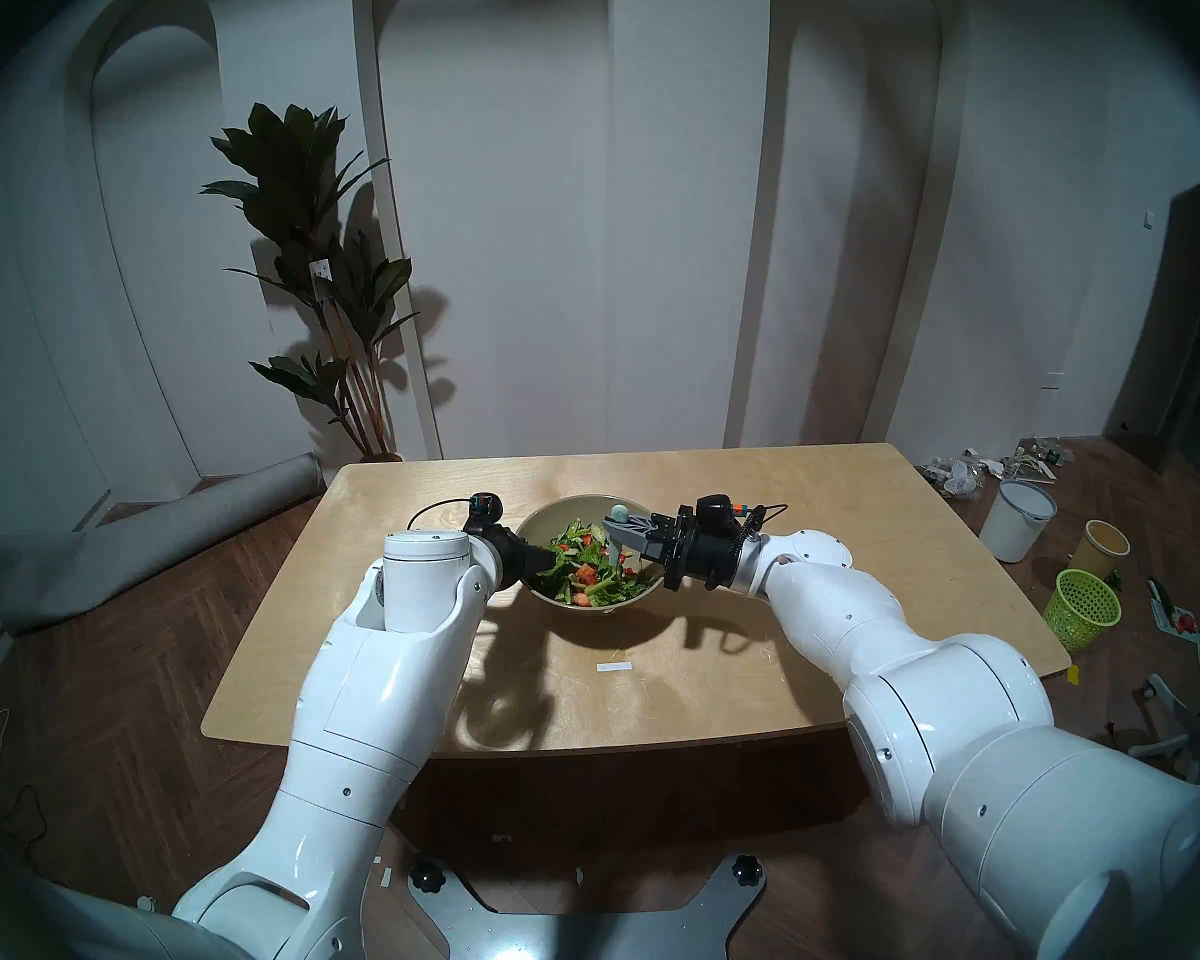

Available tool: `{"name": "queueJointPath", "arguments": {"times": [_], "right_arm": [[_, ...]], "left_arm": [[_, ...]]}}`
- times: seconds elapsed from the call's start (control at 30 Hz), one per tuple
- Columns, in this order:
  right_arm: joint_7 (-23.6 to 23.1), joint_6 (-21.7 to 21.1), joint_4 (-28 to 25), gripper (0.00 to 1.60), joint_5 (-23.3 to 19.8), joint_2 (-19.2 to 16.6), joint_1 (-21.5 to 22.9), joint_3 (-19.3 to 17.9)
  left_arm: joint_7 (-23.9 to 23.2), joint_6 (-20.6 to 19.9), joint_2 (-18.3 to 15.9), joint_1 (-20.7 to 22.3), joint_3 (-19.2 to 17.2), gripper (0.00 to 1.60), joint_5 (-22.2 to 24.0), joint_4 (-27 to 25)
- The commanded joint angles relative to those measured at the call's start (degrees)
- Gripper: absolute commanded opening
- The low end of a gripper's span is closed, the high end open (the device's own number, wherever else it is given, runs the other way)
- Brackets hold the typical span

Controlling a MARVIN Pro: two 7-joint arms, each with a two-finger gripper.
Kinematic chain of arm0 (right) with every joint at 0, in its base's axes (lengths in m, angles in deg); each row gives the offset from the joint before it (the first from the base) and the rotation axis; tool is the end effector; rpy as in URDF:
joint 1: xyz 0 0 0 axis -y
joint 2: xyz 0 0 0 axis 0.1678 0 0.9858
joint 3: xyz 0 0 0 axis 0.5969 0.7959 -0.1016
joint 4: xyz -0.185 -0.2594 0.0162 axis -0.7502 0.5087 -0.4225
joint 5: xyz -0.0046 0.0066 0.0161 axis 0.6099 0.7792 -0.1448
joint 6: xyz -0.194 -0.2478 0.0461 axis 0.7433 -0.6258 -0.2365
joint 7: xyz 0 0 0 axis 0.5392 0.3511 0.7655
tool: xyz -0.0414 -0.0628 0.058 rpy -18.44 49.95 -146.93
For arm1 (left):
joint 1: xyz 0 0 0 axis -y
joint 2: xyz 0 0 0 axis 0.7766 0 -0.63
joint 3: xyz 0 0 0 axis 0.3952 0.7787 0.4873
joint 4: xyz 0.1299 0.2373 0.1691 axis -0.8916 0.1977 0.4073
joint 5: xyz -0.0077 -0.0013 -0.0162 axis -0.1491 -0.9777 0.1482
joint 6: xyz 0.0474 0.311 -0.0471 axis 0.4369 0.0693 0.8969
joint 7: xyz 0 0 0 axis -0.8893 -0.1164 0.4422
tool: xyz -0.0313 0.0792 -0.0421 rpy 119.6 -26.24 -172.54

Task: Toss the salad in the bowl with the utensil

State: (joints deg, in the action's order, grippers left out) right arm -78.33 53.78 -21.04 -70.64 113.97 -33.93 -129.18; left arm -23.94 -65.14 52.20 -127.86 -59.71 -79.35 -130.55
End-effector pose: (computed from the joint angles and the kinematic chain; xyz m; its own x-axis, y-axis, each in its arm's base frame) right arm 0.5442 -0.0247 -0.3460 0.0084 -0.1125 0.9936 0.9429 -0.3300 -0.0454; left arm 0.4726 -0.0940 -0.3123 0.5826 -0.0247 0.8124 -0.1704 -0.9810 0.0924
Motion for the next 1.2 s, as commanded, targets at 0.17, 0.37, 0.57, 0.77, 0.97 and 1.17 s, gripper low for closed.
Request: {"name": "queueJointPath", "arguments": {"times": [0.17, 0.37, 0.57, 0.77, 0.97, 1.17], "right_arm": [[2.3, 3.3, 2.6, 0.0, 1.0, -0.4, 6.2, 0.0], [3.6, 4.4, 2.0, 0.0, 1.5, 0.0, 8.4, -0.3], [3.6, 3.9, 2.8, 0.0, 1.0, 0.6, 10.3, -0.8], [1.3, 3.1, 3.0, 0.0, -0.6, 1.8, 10.7, -2.1], [-2.7, 0.5, 0.6, 0.0, -3.9, 4.4, 8.4, -3.8], [-3.5, -2.1, -2.4, 0.0, -5.6, 7.1, 5.5, -3.7]], "left_arm": [[-0.1, 0.0, 0.1, 0.6, 0.2, 0.0, 0.0, -0.4], [-0.1, 0.0, 0.1, 0.6, 0.1, 0.0, 0.0, -0.4], [-0.1, 0.0, 0.1, 0.6, 0.1, 0.0, 0.0, -0.4], [-0.1, -0.1, 0.1, 0.6, 0.2, 0.0, 0.0, -0.4], [-0.1, -0.1, 0.1, 0.6, 0.2, 0.0, 0.0, -0.4], [-0.1, 0.0, 0.1, 0.6, 0.1, 0.0, 0.0, -0.4]]}}
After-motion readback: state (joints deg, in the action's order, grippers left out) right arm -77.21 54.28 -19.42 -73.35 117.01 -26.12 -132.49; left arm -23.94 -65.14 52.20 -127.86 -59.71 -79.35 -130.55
